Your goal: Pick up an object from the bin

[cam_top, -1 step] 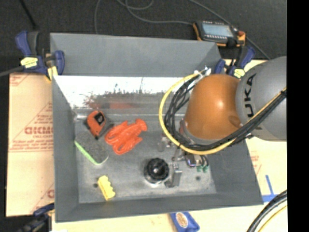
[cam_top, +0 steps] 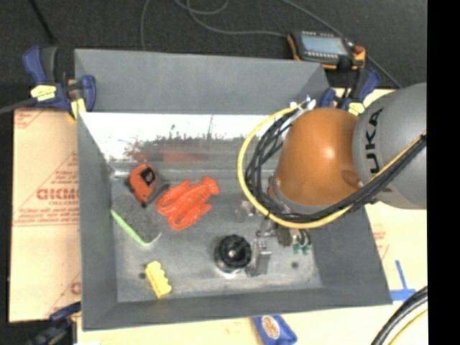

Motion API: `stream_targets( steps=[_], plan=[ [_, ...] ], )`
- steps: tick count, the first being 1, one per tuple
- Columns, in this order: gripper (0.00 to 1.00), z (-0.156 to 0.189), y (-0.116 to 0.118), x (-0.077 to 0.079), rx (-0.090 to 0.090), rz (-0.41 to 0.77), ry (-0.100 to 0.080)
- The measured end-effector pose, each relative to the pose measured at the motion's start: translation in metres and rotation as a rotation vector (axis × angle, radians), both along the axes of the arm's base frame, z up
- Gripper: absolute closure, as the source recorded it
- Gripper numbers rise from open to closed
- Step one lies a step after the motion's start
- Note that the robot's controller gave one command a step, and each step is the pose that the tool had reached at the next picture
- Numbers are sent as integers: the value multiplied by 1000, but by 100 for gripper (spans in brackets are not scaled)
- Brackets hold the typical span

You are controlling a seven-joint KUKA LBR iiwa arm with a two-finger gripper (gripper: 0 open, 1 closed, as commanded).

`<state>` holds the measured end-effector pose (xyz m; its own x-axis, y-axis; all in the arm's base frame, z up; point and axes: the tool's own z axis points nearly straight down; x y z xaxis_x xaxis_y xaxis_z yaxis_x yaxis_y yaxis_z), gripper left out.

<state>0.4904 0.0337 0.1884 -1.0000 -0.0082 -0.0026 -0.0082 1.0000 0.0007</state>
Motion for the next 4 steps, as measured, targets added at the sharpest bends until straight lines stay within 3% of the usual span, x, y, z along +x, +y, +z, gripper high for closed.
stream_targets(
  steps=[1,2,3,4],
  plan=[
    [0,-56,-6,12,0,-15,-7],
    [0,-94,-8,12,0,-56,2],
    [0,-71,-8,18,0,-65,-2],
    [0,-112,-12,26,1,-110,4]
  ],
)
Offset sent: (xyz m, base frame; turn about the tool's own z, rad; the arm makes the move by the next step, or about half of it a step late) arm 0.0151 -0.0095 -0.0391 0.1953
